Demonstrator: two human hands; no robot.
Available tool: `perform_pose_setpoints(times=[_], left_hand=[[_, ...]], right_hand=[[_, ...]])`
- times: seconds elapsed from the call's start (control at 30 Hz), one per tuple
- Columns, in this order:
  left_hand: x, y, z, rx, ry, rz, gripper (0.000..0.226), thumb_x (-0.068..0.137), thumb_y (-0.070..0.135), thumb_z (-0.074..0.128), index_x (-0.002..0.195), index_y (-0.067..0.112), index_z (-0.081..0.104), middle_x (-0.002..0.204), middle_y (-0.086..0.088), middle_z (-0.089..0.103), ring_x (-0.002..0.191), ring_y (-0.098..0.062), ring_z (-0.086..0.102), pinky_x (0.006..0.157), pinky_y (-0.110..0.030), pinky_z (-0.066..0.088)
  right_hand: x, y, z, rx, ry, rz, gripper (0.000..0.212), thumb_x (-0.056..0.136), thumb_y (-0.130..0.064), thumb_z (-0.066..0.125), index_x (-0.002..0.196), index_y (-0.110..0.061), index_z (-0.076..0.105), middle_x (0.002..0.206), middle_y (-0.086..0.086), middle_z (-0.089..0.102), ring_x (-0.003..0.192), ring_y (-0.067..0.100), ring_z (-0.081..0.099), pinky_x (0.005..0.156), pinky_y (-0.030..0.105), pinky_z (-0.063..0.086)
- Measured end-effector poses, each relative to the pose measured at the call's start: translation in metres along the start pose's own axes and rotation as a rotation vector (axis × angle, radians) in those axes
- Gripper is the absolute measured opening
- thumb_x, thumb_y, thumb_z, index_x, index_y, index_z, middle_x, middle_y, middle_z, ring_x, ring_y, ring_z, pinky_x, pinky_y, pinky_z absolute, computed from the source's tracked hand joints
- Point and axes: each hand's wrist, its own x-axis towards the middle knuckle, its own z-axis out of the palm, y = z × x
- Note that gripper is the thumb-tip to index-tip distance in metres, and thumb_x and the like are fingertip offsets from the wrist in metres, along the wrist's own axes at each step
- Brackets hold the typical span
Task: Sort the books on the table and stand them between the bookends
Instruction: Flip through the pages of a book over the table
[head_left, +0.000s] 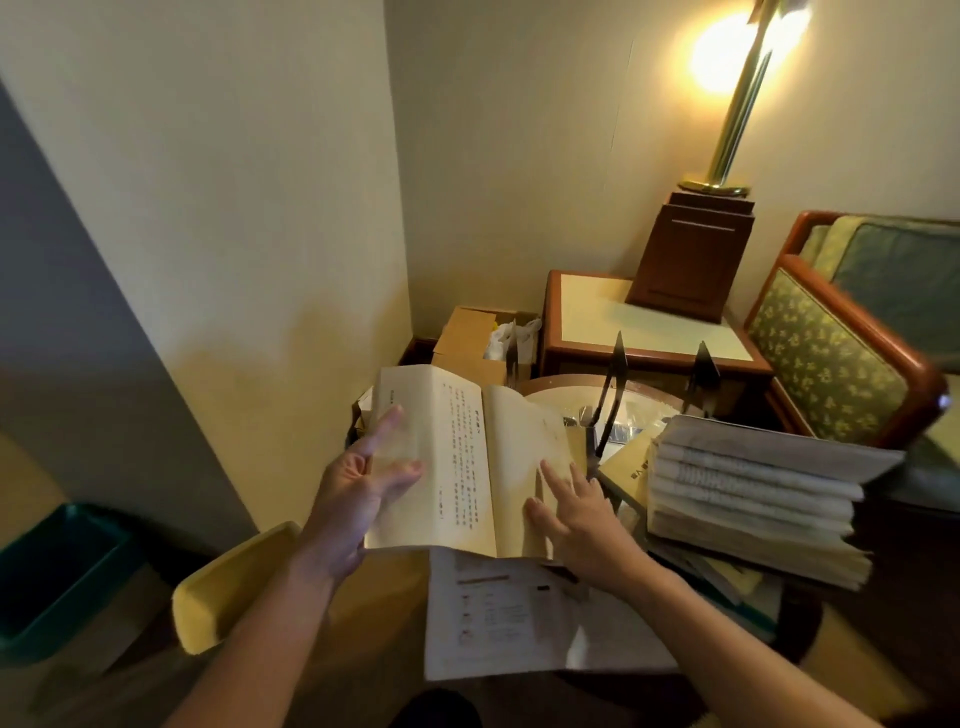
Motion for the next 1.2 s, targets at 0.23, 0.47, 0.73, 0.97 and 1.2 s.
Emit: perform_pose_setpoints(times=[0.23,0.47,0.73,0.97,1.2], left_hand=[[-0.027,0.038,-0.009,0.032,-0.023,0.053,0.067,0.069,0.021,0.081,0.124,0.056,0.062,0.134,0.003,0.057,0.113,-0.037,0.060,0.080,-0.056,0.056],[-0.042,0.051,-0.005,-0.028,-0.090,0.058,0.077,0.060,0.029,0.085,0.130,0.050,0.060,0.133,-0.002,0.060,0.112,-0.040,0.061,0.075,-0.050,0.058],[-0.047,0.064,0.013,-0.158,-0.182,0.078,0.065,0.076,0.017,0.075,0.133,0.043,0.060,0.132,-0.003,0.064,0.106,-0.032,0.065,0.068,-0.040,0.059],[-0.043,0.068,0.012,-0.067,-0.116,0.061,0.059,0.081,0.012,0.065,0.130,0.045,0.062,0.129,-0.005,0.066,0.108,-0.036,0.065,0.066,-0.040,0.059],[-0.037,0.054,0.037,0.190,-0.065,0.037,0.066,0.071,0.019,0.079,0.128,0.048,0.062,0.132,-0.005,0.060,0.108,-0.036,0.065,0.079,-0.051,0.060]], right_hand=[[-0.021,-0.026,-0.040,0.594,0.015,0.011,0.068,0.096,-0.054,0.052,0.155,-0.043,0.021,0.163,0.006,0.022,0.144,0.031,0.031,0.103,0.041,0.038],[-0.037,-0.012,-0.055,0.754,0.022,0.007,0.081,0.083,-0.050,0.071,0.151,-0.052,0.026,0.158,0.005,0.031,0.114,0.015,0.044,0.096,0.035,0.042],[-0.057,-0.004,-0.045,1.194,-0.129,-0.032,0.077,0.092,-0.038,0.066,0.152,-0.054,0.019,0.152,-0.003,0.041,0.104,0.016,0.062,0.077,0.032,0.055],[-0.064,0.007,-0.056,1.195,0.025,-0.034,0.087,0.090,-0.019,0.071,0.148,-0.061,0.022,0.133,-0.004,0.040,0.110,0.035,0.062,0.081,0.048,0.060],[-0.069,0.012,-0.079,0.997,0.075,-0.058,0.064,0.093,-0.004,0.063,0.146,-0.035,0.045,0.134,0.004,0.047,0.100,0.024,0.067,0.069,0.030,0.060]])
